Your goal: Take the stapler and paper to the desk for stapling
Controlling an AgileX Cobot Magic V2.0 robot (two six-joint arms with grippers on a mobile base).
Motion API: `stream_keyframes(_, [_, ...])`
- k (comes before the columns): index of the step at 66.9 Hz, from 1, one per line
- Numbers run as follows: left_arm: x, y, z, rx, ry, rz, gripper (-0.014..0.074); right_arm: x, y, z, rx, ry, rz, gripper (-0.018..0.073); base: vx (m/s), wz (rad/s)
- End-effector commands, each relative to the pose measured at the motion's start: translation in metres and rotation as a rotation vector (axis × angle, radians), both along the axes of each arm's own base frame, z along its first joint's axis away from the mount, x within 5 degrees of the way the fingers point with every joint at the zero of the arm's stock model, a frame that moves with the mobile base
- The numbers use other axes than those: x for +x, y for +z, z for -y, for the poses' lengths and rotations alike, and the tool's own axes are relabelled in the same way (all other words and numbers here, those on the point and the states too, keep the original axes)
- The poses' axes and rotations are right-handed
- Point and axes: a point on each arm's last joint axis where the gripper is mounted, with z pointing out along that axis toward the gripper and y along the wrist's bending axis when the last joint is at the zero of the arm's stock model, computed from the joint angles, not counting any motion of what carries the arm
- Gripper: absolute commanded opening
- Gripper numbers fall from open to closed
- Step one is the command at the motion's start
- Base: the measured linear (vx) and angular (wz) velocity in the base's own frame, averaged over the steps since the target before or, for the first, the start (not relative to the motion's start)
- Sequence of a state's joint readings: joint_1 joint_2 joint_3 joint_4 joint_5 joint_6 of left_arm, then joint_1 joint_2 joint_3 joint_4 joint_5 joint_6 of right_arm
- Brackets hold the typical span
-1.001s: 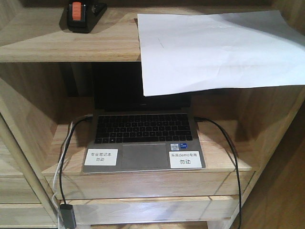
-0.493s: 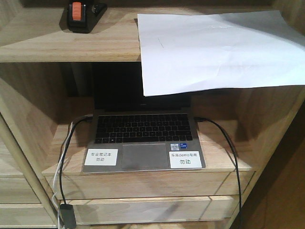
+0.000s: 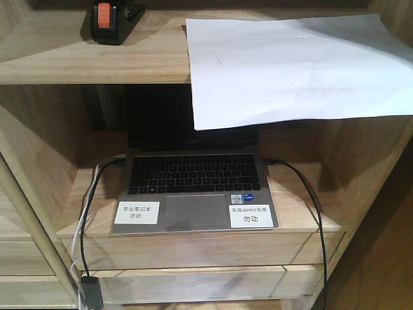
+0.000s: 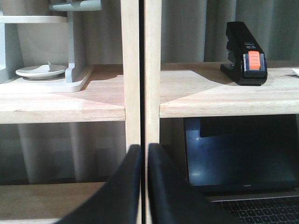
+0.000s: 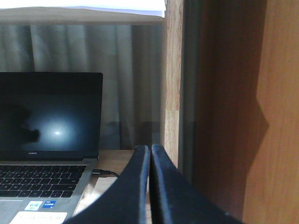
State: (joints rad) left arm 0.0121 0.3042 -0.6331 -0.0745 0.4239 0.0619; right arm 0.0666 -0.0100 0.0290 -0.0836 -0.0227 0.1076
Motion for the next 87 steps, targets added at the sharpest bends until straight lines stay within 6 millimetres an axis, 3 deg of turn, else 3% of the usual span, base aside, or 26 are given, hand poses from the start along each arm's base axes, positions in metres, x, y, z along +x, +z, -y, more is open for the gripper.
stream_keyframes(1, [0.0, 0.017, 0.0, -0.015, 0.003, 0.097, 0.0134, -0.001, 0.0, -0.001, -0.005, 0.005, 0.066, -0.0009, 0.0, 0.0])
stream_keyframes(13, [0.0, 0.018, 0.0, -0.016, 0.004, 0.11, 0.0355, -0.001, 0.0, -0.001, -0.005, 0.005, 0.066, -0.0009, 0.0, 0.0])
stream_keyframes(22, [0.0, 0.018, 0.0, -0.016, 0.004, 0.108, 0.0453, -0.001, 0.0, -0.001, -0.005, 0.005, 0.066, -0.0009, 0.0, 0.0])
stream_keyframes(52, [0.004, 0.017, 0.003, -0.1, -0.039, 0.09, 0.0464, -0.001, 0.0, -0.001, -0.005, 0.005, 0.066, -0.0009, 0.0, 0.0])
stream_keyframes(77, [0.042, 0.011, 0.026, 0.043, -0.273, -0.003, 0.0493, -0.001, 0.0, -0.001, -0.005, 0.005, 0.066, -0.0009, 0.0, 0.0])
stream_keyframes(87, [0.058, 0.027, 0.04, 0.065, -0.355, -0.011, 0.0534, -0.001, 0.0, -0.001, -0.005, 0.005, 0.066, -0.0009, 0.0, 0.0])
